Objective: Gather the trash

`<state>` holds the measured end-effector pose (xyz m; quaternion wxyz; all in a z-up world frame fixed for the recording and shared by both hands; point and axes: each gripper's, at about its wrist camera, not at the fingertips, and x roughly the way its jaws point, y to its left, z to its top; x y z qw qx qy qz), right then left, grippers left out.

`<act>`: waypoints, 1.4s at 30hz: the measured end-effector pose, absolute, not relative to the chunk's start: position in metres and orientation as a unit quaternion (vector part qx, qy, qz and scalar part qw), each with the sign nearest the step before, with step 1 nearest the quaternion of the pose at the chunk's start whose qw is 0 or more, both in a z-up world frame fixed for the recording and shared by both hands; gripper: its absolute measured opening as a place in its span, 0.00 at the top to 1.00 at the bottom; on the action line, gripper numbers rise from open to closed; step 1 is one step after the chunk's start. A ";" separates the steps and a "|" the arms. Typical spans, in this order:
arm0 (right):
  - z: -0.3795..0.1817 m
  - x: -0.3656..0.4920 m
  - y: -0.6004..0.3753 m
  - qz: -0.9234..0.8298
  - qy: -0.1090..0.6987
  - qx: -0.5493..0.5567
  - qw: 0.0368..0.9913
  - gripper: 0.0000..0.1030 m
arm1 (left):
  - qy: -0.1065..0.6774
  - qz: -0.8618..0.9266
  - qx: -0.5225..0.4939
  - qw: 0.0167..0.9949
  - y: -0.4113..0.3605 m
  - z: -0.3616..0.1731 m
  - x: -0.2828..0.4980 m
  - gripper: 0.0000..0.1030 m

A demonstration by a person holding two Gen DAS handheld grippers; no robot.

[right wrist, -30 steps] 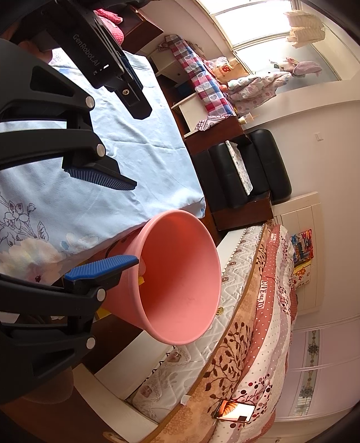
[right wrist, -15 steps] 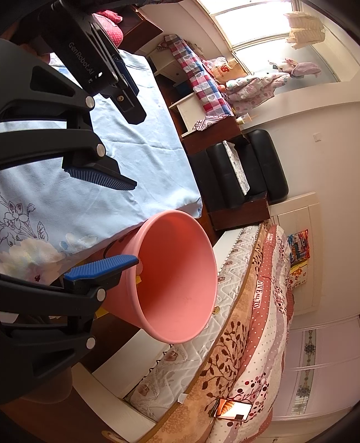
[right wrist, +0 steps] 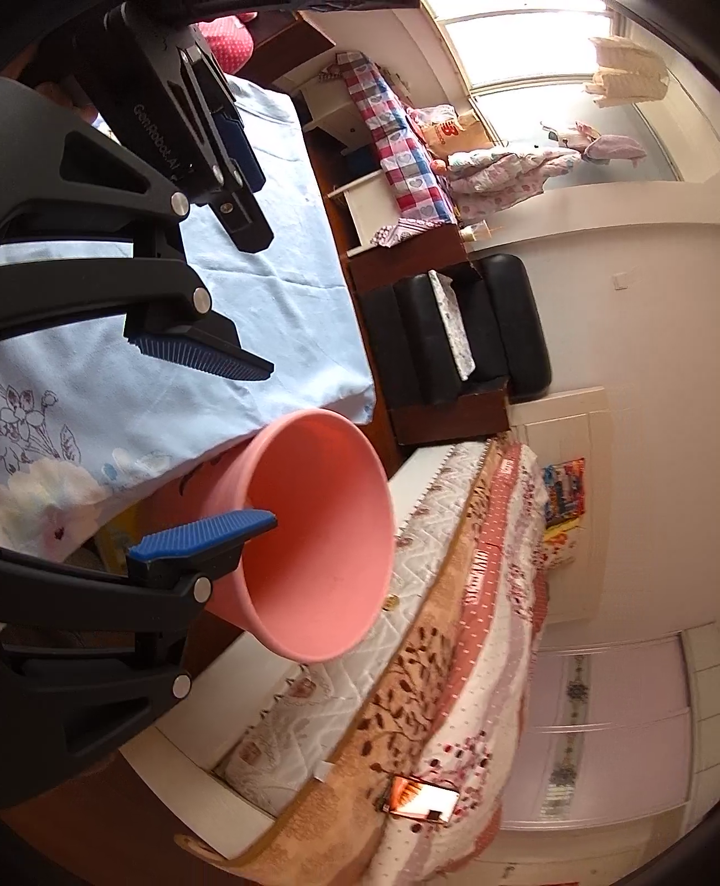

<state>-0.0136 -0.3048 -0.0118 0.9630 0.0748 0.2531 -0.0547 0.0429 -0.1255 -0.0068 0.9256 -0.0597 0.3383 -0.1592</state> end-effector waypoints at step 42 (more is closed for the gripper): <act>-0.009 -0.016 -0.303 -0.061 0.264 0.062 0.960 0.52 | 0.330 -0.162 -0.058 0.928 -0.120 0.005 0.037 0.45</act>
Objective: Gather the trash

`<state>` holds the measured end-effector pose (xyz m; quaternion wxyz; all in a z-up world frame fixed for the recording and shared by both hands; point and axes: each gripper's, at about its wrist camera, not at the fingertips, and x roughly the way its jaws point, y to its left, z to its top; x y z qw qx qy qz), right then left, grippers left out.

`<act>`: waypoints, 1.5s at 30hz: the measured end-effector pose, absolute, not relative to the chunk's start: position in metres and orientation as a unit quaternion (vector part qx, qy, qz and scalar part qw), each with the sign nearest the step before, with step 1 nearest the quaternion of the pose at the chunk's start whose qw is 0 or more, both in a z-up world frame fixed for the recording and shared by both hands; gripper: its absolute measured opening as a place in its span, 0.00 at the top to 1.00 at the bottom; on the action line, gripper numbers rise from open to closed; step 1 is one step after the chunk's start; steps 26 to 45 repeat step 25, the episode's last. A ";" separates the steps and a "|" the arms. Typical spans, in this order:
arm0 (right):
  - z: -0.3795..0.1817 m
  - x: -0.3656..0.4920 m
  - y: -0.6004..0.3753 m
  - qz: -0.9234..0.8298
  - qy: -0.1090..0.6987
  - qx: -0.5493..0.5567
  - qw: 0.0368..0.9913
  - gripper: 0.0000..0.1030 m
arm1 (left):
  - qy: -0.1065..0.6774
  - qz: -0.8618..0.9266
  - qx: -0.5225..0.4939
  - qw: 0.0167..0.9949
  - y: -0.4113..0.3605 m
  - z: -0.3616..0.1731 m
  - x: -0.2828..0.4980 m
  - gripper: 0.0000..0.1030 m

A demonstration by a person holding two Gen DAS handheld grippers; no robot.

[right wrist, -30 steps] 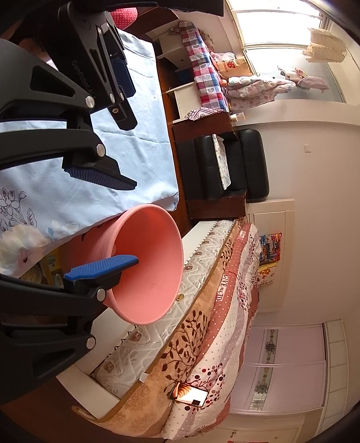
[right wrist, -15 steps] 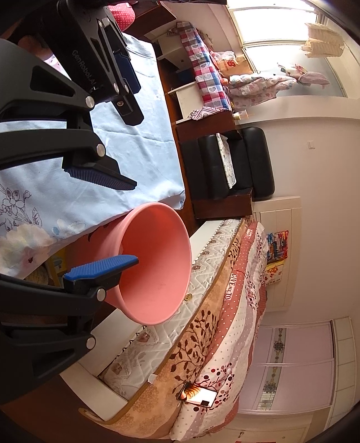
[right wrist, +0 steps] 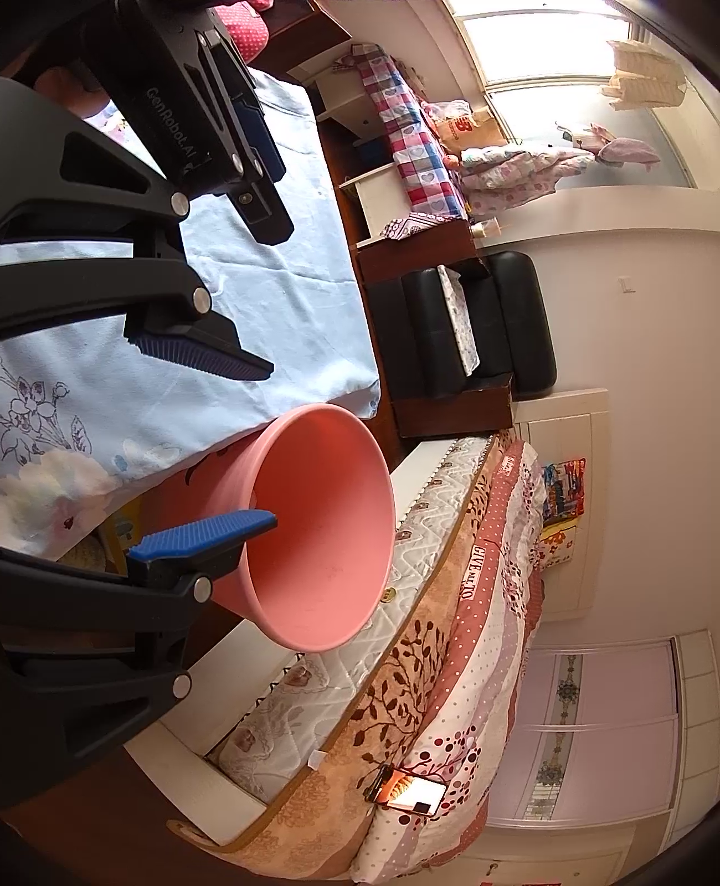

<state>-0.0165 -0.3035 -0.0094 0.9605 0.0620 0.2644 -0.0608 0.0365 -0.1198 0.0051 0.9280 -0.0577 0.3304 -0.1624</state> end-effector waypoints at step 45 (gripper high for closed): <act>-0.019 -0.013 -0.301 -0.058 0.276 0.064 0.957 0.52 | 0.335 -0.159 -0.062 0.927 -0.113 0.005 0.038 0.45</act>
